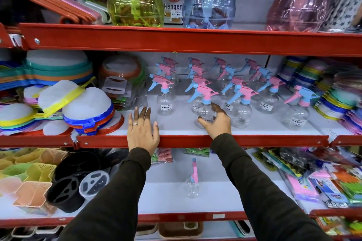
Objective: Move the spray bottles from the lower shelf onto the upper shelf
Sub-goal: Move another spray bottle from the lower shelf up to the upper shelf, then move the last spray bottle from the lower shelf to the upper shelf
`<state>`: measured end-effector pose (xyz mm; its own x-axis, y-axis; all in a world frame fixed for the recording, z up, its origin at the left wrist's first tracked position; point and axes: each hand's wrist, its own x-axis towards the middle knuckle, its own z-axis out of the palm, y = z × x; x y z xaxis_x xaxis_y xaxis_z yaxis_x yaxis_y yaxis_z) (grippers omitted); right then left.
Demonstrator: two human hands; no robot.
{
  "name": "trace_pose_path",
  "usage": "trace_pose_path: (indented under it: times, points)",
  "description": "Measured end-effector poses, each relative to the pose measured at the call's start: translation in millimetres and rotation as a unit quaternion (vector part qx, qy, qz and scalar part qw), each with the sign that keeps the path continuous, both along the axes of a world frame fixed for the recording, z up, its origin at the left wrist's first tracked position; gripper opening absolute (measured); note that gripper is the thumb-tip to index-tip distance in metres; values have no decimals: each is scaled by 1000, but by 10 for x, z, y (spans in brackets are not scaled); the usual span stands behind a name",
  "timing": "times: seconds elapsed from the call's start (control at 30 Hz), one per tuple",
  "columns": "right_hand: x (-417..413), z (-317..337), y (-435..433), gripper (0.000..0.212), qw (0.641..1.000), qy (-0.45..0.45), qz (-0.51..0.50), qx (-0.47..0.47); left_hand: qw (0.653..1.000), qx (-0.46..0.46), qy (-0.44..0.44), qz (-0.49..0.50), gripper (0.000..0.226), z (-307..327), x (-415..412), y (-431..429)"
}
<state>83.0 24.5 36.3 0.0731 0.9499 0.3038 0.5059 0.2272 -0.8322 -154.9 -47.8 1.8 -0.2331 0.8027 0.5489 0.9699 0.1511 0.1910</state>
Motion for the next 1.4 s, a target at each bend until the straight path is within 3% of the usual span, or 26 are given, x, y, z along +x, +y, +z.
trace_pose_path:
  times: [0.17, 0.37, 0.57, 0.73, 0.87, 0.97, 1.13, 1.4]
  points:
    - [-7, -19, -115, 80, 1000, 18, -17, 8, 1000, -4, -1, -3, 68, 11, 2, -6]
    - [-99, -97, -534, 48, 988, 49, -31, 143, 1000, 2, 0, -13, 64, 10, -19, 5]
    - [-200, -465, -940, 24, 983, 57, 14, 173, 1000, 14, 4, -15, 59, -14, -28, 24]
    - [-189, -1202, -1000, 26, 999, 20, 9, 29, 1000, 14, 16, -7, 60, -39, -36, 60]
    - [-158, -1720, -977, 74, 984, -22, 18, -178, 1000, 23, 20, -4, 60, -51, -41, 87]
    - [-193, -2034, -901, 83, 957, -62, 20, -281, 999, 27, 26, -1, 61, -72, -40, 100]
    - [-308, -2273, -759, 60, 948, -66, 6, -310, 999, 34, 28, 3, 61, -89, -46, 135]
    - [-314, -2171, -911, 59, 960, -10, -16, -281, 999, 35, 35, 7, 59, -103, -48, 129]
